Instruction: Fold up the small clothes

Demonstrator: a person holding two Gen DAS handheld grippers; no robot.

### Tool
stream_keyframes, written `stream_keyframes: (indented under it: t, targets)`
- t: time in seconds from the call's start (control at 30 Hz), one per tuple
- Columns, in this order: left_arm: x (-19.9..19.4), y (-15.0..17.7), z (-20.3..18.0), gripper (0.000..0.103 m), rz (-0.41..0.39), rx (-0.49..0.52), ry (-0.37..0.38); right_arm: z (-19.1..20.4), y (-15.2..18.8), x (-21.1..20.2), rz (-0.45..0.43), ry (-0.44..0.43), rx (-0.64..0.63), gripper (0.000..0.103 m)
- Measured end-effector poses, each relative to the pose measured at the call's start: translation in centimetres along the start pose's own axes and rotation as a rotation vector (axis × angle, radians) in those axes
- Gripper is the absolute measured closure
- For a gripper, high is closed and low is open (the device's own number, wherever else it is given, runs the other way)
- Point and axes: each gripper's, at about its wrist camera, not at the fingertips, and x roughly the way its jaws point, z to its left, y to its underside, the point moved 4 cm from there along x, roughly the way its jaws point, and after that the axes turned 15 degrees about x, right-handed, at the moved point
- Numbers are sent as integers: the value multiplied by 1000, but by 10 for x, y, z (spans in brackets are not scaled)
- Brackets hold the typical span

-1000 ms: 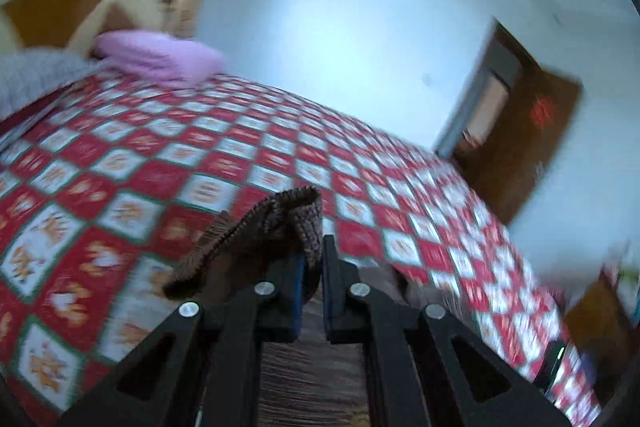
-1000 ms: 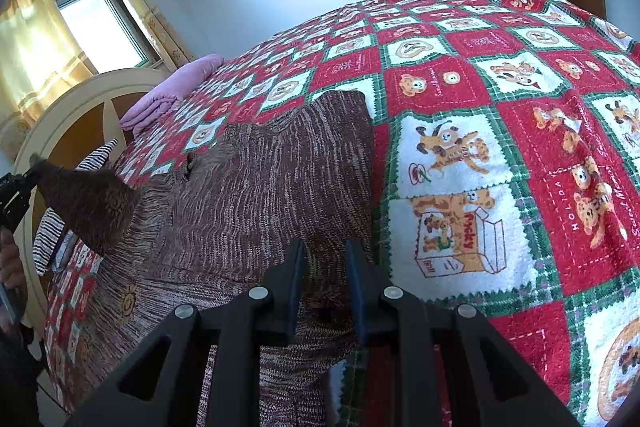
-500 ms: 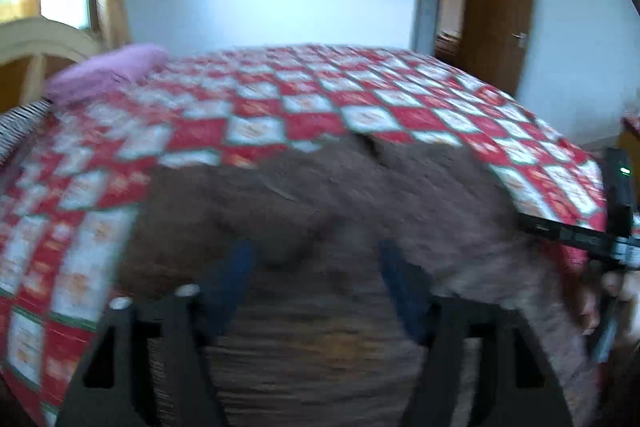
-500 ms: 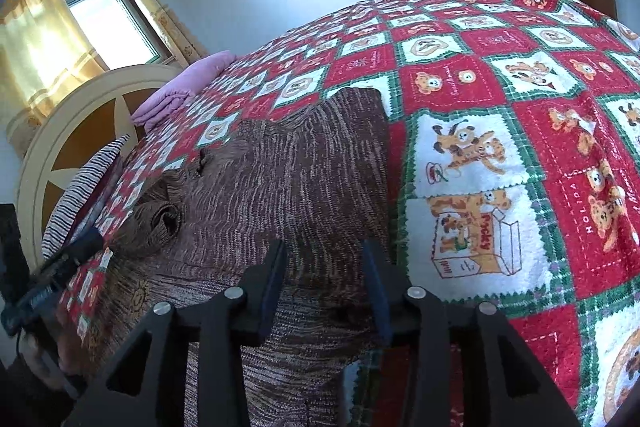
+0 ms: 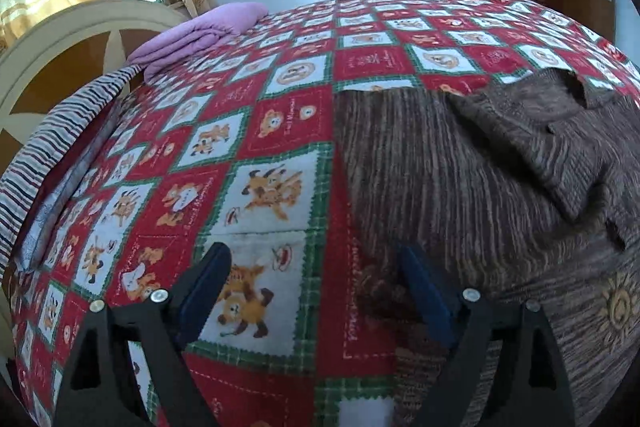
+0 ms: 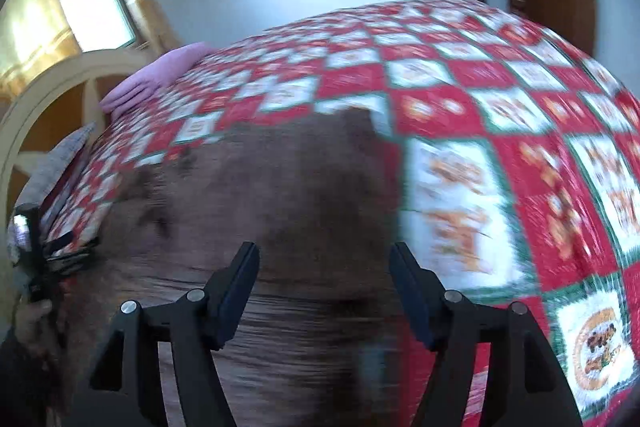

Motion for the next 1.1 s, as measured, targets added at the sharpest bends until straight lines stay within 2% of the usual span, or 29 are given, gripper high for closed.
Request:
stream_keyframes:
  t: [0.07, 0.13, 0.27, 0.4, 0.43, 0.5, 0.57, 0.67, 0.73, 0.83, 0.93, 1.0, 1.07, 1.1]
  targets:
    - [3, 2, 2, 13, 4, -20, 21, 49, 3, 0, 27, -18, -102, 35]
    - [8, 3, 8, 7, 14, -70, 50, 99, 13, 11, 73, -37, -211, 35]
    - [13, 13, 19, 3, 19, -175, 146, 179, 40, 44, 103, -30, -412, 35]
    - [18, 19, 25, 1, 8, -251, 225, 225, 61, 88, 170, -11, -502, 36]
    - [18, 19, 24, 0, 5, -249, 226, 231, 65, 99, 180, 9, -529, 36]
    - [17, 18, 22, 0, 4, -240, 219, 237, 66, 119, 166, 78, -585, 48]
    - [17, 18, 22, 0, 2, -243, 223, 227, 48, 134, 118, 169, -570, 55]
    - [17, 18, 22, 0, -4, -252, 233, 174, -9, 141, 39, 324, -333, 55]
    - [17, 18, 22, 0, -4, -252, 232, 146, -31, 132, -1, 378, -246, 55]
    - [16, 19, 22, 0, -7, -255, 232, 129, -34, 113, 33, 298, -213, 55]
    - [15, 19, 23, 0, -11, -259, 237, 132, -15, 89, 108, 84, -172, 55]
    - [15, 19, 24, 0, -12, -261, 239, 142, 0, 83, 159, -14, -159, 57]
    - [16, 19, 24, 0, -12, -260, 239, 154, 16, 85, 211, -67, -169, 62]
    - [16, 19, 24, 0, -12, -260, 239, 159, 26, 90, 234, -51, -188, 67]
